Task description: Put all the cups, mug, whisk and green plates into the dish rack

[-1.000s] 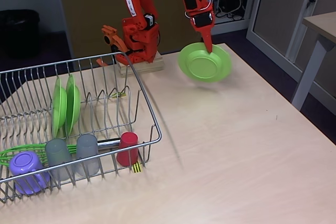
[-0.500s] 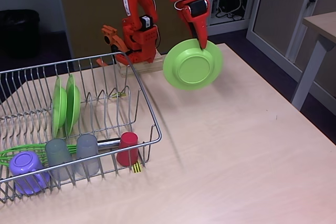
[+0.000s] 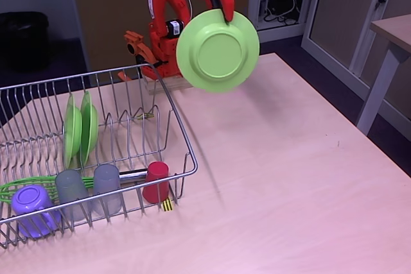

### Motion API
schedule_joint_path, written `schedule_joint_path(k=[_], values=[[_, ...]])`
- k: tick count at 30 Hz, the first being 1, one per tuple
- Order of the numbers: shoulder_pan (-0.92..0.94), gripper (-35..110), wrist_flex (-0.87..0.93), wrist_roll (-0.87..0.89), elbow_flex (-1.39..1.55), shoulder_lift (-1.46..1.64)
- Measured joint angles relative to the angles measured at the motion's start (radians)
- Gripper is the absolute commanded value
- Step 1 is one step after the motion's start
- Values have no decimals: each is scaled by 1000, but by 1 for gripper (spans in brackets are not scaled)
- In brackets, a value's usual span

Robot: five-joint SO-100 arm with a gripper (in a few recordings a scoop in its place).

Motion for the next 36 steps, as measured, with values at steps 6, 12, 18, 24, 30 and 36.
schedule_joint_path(k=[6,12,18,24,30,36], values=[[245,0,-29,-41,63,72],[482,0,-172,-49,316,160],[623,0,-327,-63,545,192],[726,0,-449,-104,653,189],[765,0,-502,-133,661,126],[773,0,-545,-129,666,83]])
